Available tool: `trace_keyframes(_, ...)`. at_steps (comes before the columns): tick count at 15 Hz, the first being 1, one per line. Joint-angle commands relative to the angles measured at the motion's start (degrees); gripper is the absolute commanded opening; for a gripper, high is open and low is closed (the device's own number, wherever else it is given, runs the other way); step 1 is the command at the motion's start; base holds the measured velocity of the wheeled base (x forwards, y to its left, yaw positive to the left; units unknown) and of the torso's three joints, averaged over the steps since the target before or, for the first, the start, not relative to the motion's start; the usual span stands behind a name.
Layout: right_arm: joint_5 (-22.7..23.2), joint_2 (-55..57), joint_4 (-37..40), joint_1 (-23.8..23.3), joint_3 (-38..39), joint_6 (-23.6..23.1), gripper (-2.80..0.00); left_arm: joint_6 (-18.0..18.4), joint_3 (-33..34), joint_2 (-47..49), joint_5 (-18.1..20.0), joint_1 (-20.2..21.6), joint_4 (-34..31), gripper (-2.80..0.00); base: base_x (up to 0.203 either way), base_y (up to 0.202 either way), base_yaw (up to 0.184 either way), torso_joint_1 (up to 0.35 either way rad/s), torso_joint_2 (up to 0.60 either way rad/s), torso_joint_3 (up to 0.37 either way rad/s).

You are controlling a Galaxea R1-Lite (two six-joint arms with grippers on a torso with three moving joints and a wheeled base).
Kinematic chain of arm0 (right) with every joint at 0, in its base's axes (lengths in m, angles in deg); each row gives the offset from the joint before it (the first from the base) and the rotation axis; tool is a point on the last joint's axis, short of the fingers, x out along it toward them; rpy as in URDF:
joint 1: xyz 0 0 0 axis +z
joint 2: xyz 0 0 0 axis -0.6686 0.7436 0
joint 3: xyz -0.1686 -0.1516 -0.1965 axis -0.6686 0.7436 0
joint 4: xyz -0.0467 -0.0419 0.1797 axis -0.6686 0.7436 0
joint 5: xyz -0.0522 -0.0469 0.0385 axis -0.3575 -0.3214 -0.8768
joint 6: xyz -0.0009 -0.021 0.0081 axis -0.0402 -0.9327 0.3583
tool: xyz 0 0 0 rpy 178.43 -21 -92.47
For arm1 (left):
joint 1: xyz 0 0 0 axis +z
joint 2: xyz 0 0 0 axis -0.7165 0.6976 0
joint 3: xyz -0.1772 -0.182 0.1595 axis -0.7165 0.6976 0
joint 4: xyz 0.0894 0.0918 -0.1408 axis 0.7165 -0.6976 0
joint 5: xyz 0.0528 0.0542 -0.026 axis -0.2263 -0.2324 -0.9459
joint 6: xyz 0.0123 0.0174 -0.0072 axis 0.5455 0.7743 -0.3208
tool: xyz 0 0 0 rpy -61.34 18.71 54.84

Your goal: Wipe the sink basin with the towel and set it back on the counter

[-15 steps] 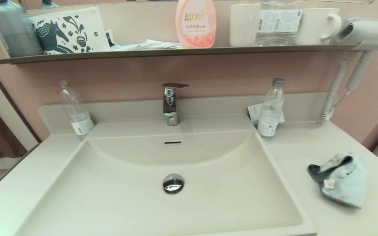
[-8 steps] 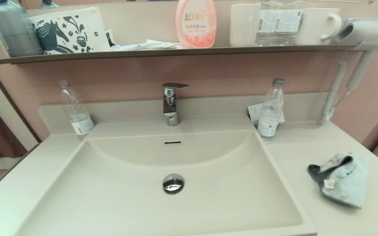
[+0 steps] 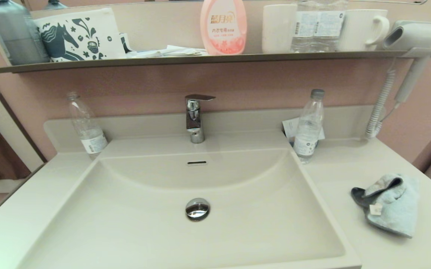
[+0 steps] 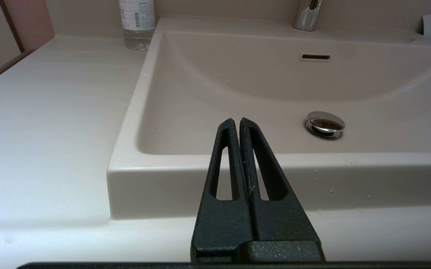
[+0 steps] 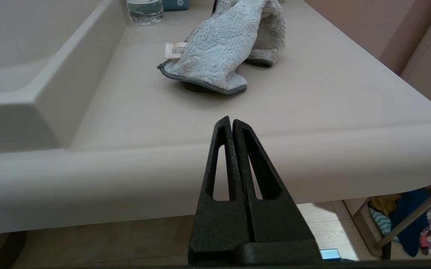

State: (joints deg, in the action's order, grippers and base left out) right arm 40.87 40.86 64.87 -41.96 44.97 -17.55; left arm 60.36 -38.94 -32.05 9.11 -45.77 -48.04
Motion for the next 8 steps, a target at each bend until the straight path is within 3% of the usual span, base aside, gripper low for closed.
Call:
trace_keyframes(1,0.0,0.0,0.0,0.0,0.0,0.1,-2.80,0.0,0.0,0.0,0.0,0.0,0.0,-2.80,0.000,0.000,0.000,0.000,0.00,0.000)
trace_keyframes(8,0.0,0.0,0.0,0.0,0.0,0.3,-2.80,0.0,0.0,0.0,0.0,0.0,0.0,-2.80,0.000,0.000,0.000,0.000,0.00,0.000)
